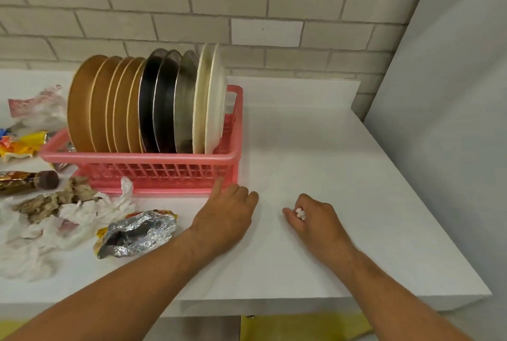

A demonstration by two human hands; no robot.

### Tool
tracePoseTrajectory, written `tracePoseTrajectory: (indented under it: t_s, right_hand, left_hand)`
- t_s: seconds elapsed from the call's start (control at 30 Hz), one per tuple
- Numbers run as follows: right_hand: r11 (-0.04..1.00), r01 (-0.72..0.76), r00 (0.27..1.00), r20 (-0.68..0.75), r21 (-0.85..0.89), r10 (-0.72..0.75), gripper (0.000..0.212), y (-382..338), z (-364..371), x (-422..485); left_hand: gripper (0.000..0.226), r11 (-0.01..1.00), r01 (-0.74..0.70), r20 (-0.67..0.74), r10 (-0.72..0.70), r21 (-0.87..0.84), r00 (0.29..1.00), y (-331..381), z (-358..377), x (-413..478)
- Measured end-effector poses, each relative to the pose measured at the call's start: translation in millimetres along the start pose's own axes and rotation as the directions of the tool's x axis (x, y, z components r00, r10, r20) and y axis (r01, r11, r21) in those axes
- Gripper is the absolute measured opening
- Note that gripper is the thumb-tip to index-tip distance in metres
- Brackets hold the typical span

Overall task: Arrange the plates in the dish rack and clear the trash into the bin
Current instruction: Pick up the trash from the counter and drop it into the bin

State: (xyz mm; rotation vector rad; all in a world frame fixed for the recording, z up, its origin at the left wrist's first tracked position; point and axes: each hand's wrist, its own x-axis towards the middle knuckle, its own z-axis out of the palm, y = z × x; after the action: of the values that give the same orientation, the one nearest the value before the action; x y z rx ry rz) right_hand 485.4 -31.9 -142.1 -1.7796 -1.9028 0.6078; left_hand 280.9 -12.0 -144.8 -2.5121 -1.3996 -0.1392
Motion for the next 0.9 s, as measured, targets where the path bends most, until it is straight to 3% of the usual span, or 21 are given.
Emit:
tracePoseTrajectory:
  t_s: [0.23,0.47,0.57,0.63,0.7,0.8,0.9]
  right_hand:
    - [0.999,0.026,0.999,-0.027,-0.02,-0.027,0.037,-44.4,13.3,-7.3]
    - [0.996,0.078,0.993,0.08,0.052,-0.082,0.013,-108.7,51.1,-23.5]
    - [0.985,0.174,0.983,0.053,0.004,-0.174,0.033,-143.8,69.8,-28.3]
    - [0.964,0.256,0.967,0.022,-0.076,-0.255,0.035,-168.1,81.8,-28.2]
    - [0.932,0.3,0.954,0.093,-0.206,-0.286,0.041,-190.3,93.5,-27.8]
    - [0.864,0.293,0.953,0.202,-0.41,-0.227,0.048,-210.1,107.2,-27.6]
    - [0.824,0.26,0.964,0.189,-0.503,-0.188,0.043,-223.4,114.1,-26.4]
  left_hand:
    - [0.038,0.906,0.086,-0.061,-0.121,-0.415,0.991,-24.6,-43.7,-43.1]
    - [0.024,0.783,0.212,-0.095,-0.325,-0.586,0.941,-84.4,-84.6,-81.7]
    - [0.039,0.75,0.174,-0.092,-0.299,-0.639,0.95,-115.8,-97.7,-102.4]
    - [0.046,0.772,0.159,-0.073,-0.256,-0.615,0.964,-138.6,-100.2,-117.7]
    - [0.048,0.79,0.152,-0.06,-0.232,-0.594,0.971,-159.8,-97.8,-133.0]
    - [0.033,0.786,0.158,-0.067,-0.245,-0.598,0.967,-183.7,-92.5,-153.7]
    - [0.027,0.78,0.15,-0.076,-0.246,-0.608,0.966,-199.6,-92.0,-172.3]
